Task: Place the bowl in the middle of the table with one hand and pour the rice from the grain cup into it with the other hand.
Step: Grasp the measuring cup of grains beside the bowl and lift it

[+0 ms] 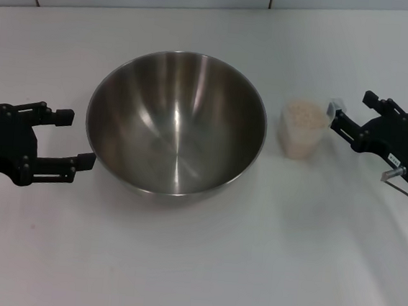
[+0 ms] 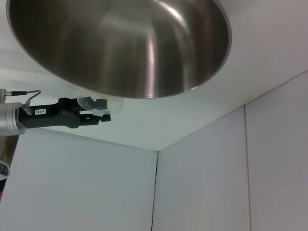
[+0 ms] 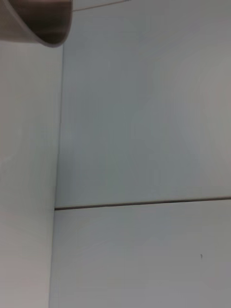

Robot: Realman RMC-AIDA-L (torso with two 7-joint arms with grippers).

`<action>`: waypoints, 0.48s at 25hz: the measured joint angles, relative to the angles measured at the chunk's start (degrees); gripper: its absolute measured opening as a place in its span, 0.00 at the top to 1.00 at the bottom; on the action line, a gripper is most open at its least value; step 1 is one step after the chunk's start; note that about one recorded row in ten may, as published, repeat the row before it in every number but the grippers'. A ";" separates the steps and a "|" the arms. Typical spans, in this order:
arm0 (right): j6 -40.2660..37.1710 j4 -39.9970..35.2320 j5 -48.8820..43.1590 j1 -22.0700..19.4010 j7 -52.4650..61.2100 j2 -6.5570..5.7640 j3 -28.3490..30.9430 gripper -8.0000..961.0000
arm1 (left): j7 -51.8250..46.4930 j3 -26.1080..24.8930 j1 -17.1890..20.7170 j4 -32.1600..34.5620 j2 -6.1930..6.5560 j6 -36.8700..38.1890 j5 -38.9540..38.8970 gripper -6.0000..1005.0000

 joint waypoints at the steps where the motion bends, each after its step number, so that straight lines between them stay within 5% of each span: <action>1: 0.00 -0.01 0.00 0.05 0.00 0.01 0.00 0.28 | 0.00 0.02 -0.02 0.00 0.00 0.01 0.00 0.16; 5: 0.01 -0.03 0.00 0.14 -0.15 0.08 0.00 0.29 | -0.06 0.07 -0.08 0.00 0.00 0.07 0.00 0.16; 12: -0.09 0.34 0.06 0.54 -1.62 0.17 0.00 0.44 | -0.48 0.16 -0.36 0.36 0.00 0.09 1.44 0.16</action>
